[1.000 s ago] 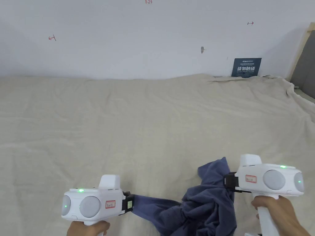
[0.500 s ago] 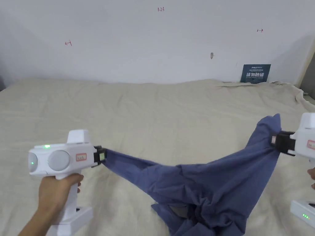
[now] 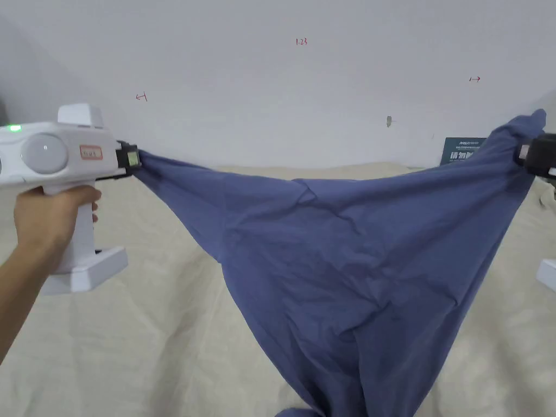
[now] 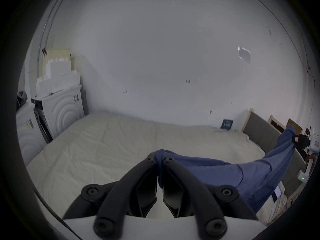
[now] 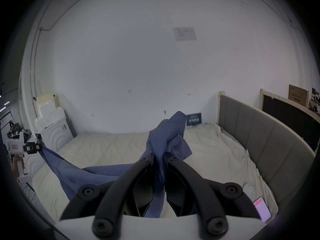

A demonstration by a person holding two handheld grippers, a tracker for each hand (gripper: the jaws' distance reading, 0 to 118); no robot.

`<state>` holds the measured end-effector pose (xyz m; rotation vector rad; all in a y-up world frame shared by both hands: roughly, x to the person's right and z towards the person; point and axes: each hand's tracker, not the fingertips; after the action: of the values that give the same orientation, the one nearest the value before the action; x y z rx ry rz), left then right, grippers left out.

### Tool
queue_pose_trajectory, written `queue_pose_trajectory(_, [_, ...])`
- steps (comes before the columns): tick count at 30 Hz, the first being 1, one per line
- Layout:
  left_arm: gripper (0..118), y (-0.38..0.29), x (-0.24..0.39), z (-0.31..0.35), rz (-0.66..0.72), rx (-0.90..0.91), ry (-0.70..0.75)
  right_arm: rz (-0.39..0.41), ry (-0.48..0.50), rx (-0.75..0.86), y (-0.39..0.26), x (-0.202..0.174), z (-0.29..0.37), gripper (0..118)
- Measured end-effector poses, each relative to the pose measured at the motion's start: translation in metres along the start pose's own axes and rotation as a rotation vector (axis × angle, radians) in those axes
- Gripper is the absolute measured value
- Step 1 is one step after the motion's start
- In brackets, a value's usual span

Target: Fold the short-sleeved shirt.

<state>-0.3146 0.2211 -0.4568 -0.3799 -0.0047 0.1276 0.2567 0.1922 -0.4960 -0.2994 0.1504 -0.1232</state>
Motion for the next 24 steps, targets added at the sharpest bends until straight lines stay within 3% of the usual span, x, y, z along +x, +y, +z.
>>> queue_pose_trajectory(14, [2, 0.155, 0.016, 0.019, -0.040, 0.271, 0.096, 0.072, 0.010, 0.265, 0.138, -0.042, -0.032, 8])
queue_pose_trajectory(24, [2, 0.186, 0.022, 0.033, -0.048, 0.367, 0.092, 0.117, 0.063, 0.310, 0.147, -0.064, -0.053, 8])
